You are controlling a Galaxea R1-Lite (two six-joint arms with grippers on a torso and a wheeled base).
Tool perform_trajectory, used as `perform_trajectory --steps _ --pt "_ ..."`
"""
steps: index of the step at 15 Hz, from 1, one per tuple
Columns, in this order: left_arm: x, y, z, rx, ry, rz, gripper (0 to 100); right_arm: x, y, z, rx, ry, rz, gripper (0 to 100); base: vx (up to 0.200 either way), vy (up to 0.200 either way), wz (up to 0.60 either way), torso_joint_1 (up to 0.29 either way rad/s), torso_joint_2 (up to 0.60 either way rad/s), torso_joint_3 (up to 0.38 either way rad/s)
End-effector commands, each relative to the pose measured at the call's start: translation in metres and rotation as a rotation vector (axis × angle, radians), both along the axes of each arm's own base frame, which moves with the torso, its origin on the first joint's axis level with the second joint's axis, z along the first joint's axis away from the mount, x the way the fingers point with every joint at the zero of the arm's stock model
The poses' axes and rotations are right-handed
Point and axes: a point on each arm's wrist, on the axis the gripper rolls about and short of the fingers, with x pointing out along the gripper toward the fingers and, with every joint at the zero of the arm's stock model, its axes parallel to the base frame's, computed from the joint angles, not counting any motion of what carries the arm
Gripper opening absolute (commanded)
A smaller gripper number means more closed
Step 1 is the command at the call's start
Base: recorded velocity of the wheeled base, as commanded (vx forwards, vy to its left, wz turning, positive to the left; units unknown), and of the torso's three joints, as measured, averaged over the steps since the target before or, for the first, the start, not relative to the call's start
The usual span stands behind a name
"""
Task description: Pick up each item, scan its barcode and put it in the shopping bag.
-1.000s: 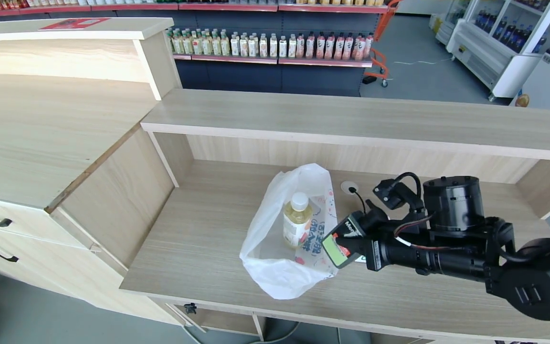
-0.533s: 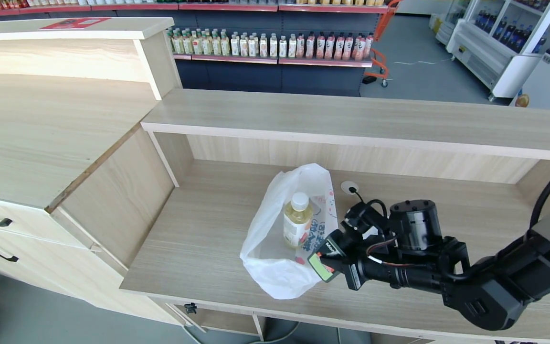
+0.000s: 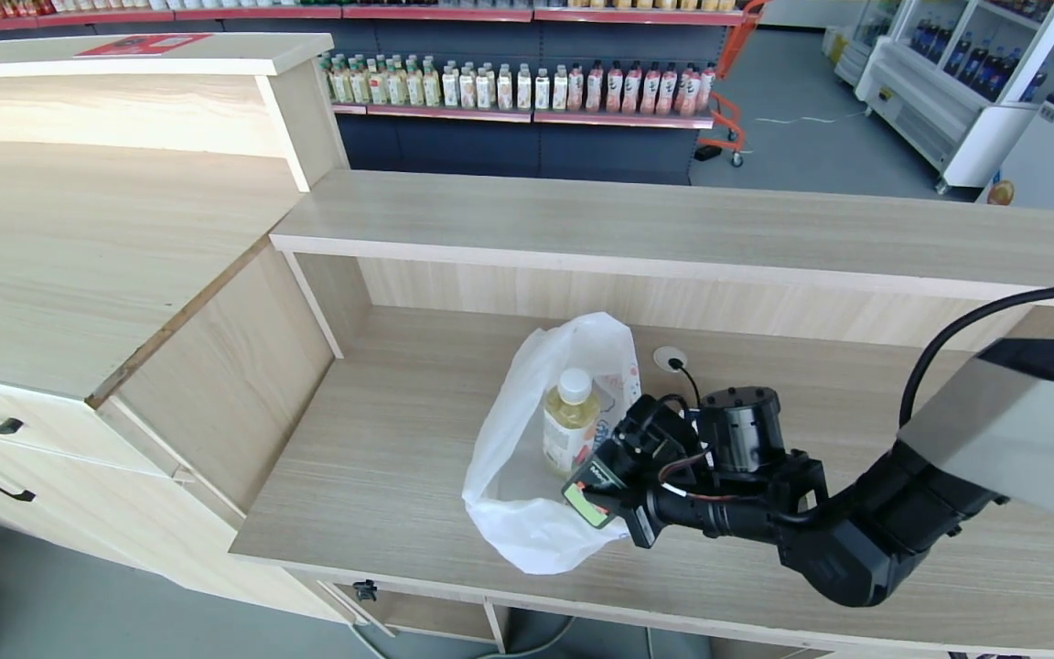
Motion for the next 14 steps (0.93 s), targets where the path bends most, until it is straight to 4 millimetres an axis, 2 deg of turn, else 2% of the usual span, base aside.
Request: perform_trajectory --steps 1,6,10,14 --pt "0.0 0.0 0.0 0.0 0.0 0.001 100 0.008 0.004 -0.008 0.001 0.005 0.02 0 0.0 0.0 0.0 0.0 0.0 0.0" --pt "0.0 0.0 0.0 0.0 0.0 0.001 100 0.027 0.012 -0.021 -0.043 -0.087 0.065 0 0.0 0.0 0.0 0.0 0.0 0.0" --pt "0.0 0.0 0.0 0.0 0.0 0.001 100 0.03 0.013 -0.041 -0.066 -0.116 0.083 0 0.0 0.0 0.0 0.0 0.0 0.0" --pt "0.0 0.0 0.0 0.0 0.0 0.001 100 0.032 0.015 -0.052 -0.069 -0.141 0.089 0 0.0 0.0 0.0 0.0 0.0 0.0"
